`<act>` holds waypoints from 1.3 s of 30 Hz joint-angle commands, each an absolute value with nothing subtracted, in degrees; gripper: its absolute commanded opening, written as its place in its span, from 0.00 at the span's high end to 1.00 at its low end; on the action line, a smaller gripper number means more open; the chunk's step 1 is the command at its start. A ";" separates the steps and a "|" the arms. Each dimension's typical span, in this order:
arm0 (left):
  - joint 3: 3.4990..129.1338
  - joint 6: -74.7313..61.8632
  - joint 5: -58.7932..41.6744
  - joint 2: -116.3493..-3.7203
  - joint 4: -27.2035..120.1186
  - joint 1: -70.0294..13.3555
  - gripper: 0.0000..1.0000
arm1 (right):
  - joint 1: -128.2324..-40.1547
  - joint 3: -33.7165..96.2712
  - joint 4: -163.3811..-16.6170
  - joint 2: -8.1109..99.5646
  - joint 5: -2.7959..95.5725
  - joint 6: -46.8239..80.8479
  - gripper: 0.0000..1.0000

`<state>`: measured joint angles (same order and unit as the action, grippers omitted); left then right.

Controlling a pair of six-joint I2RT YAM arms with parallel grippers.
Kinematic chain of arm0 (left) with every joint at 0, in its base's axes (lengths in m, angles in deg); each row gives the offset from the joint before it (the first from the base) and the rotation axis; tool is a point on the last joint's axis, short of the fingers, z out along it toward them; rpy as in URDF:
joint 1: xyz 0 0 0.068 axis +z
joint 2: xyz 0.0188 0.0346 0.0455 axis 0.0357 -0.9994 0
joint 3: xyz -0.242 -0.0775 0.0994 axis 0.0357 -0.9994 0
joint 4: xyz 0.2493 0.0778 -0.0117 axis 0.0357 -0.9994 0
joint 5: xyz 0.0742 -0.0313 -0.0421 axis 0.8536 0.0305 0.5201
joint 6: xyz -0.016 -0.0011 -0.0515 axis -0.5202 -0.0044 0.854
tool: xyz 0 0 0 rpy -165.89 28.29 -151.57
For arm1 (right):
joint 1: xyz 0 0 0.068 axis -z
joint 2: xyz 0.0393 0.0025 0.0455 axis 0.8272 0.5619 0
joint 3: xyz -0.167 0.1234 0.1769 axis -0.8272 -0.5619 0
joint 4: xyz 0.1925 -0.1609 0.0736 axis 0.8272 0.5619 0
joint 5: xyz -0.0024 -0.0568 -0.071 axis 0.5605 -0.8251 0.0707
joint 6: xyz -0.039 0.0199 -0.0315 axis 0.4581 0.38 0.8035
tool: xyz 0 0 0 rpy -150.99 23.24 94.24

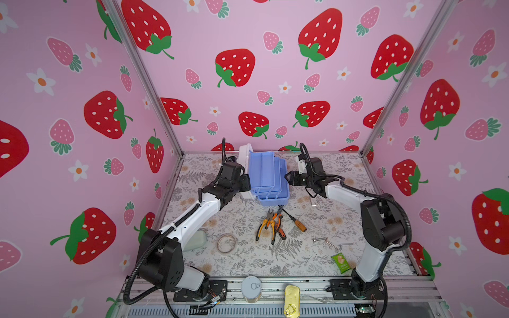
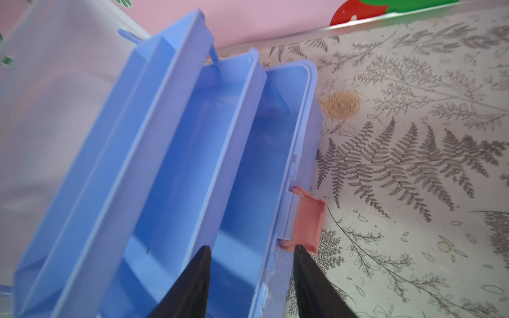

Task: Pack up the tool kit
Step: 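Swing the lid open with the left gripper while the right holds the tray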

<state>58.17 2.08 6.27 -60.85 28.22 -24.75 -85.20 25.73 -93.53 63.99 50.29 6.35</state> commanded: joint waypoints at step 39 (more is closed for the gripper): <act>48.27 13.45 -8.34 -68.29 45.26 -14.55 0.14 | -81.27 30.99 -90.67 75.19 48.01 6.77 0.65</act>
